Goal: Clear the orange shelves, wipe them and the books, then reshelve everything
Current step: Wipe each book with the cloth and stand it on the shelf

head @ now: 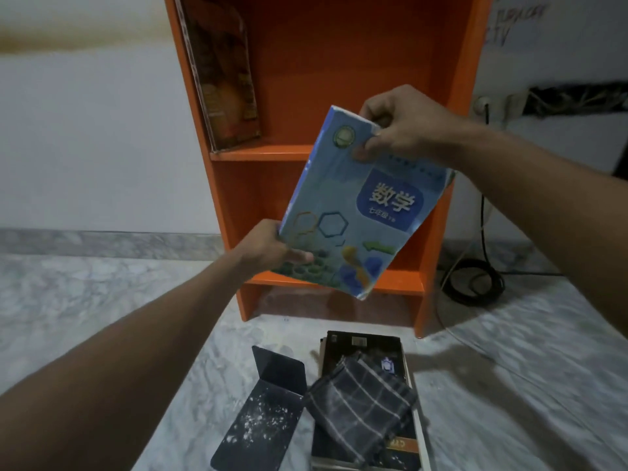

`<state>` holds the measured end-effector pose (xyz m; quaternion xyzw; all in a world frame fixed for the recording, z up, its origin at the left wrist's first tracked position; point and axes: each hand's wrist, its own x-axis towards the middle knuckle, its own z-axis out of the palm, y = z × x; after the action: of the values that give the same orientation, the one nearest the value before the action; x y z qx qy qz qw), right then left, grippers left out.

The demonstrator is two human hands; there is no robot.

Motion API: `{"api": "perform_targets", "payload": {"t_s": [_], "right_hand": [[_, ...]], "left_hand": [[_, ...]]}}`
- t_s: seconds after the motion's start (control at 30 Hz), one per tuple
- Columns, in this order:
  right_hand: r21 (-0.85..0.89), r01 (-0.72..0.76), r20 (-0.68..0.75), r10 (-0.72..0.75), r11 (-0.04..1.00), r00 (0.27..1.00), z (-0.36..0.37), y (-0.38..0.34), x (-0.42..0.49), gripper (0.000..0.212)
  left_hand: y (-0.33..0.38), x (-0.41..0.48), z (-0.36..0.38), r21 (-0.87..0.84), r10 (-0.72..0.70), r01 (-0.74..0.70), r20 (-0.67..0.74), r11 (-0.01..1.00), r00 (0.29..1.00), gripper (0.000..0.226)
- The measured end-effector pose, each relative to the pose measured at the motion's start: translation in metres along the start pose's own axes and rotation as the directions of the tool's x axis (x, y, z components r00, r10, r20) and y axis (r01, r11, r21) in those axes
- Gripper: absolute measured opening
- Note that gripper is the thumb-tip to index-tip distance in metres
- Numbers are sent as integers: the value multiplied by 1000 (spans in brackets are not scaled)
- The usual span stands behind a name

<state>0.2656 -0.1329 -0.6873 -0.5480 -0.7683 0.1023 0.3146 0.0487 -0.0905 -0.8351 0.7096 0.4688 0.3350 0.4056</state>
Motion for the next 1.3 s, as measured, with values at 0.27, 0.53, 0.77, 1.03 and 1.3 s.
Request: {"api": "perform_targets", "payload": {"t_s": [0.27, 0.53, 0.77, 1.03, 1.3], "right_hand": [[-138, 116, -492, -170, 984, 854, 51, -13, 33, 47], [549, -215, -179, 365, 808, 914, 117, 45, 3, 80], [718, -177, -119, 369, 673, 922, 124, -2, 63, 31], [517, -275, -231, 441, 811, 867, 104, -52, 158, 32], [356, -316, -305, 429, 879, 850, 86, -72, 215, 34]], "left_hand": [[5, -2, -26, -220, -62, 11, -227, 975, 972, 9], [19, 2, -43, -462, -109, -67, -344, 884, 933, 19], [44, 24, -107, -374, -107, -40, -364, 926, 925, 35], [88, 54, -179, -242, -73, -21, -375, 970, 924, 30], [102, 84, -211, -68, -42, 14, -432, 998, 901, 37]]}}
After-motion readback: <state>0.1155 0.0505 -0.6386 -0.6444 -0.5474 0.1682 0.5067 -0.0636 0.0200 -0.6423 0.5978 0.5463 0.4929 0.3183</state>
